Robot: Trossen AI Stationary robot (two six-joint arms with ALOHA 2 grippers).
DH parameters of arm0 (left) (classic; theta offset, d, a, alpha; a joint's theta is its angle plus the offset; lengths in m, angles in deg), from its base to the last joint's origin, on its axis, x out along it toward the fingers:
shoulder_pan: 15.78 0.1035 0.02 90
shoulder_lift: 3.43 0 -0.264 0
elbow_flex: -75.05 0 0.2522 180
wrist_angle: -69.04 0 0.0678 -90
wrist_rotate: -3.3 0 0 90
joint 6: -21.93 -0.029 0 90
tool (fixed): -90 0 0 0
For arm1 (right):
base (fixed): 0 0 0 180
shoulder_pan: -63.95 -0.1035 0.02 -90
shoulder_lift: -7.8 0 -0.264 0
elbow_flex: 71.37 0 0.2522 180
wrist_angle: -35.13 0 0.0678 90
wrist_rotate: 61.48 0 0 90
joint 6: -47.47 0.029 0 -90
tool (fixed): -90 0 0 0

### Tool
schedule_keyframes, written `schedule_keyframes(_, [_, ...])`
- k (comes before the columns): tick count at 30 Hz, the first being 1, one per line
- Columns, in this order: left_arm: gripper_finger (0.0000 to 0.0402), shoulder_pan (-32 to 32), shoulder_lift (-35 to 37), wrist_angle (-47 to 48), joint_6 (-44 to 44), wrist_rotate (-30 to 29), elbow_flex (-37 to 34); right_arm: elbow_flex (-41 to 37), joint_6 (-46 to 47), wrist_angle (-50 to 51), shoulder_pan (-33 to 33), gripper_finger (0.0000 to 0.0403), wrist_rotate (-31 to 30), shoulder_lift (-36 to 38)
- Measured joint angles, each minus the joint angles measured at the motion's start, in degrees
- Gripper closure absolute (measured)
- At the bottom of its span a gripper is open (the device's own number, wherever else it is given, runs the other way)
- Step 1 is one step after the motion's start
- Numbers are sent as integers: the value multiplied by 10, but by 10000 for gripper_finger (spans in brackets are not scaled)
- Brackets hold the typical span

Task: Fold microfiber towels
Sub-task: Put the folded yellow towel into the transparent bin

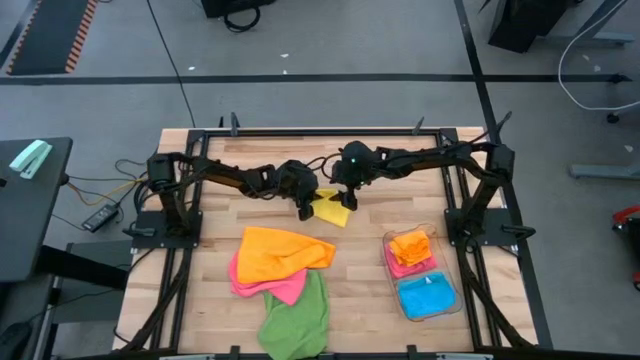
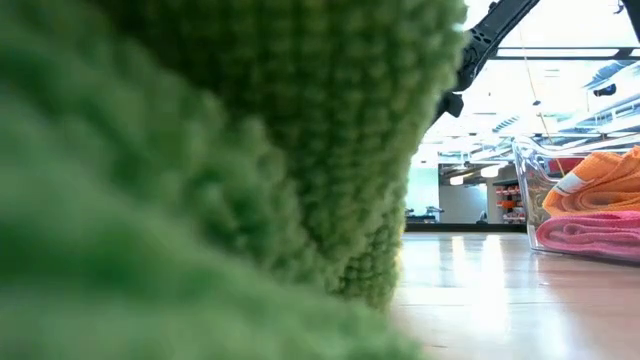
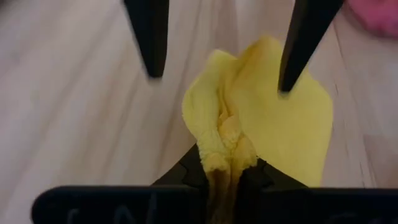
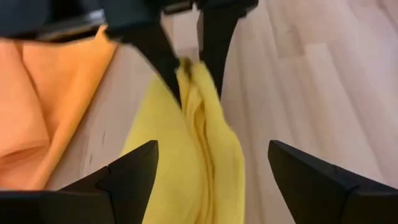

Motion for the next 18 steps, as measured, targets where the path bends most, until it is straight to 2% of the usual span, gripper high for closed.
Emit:
schedule_keyframes(5, [370,-1,14,0,3,-2,1,5,-19,12,-1,91,3,0])
schedule_keyframes(10, [357,-4,24,8,16,-2,1,6,-27,23,0,91,9,0])
schedule_keyframes(18, [367,-22,26,-35,16,-2,1,6,-30,55,-6,97,27,0])
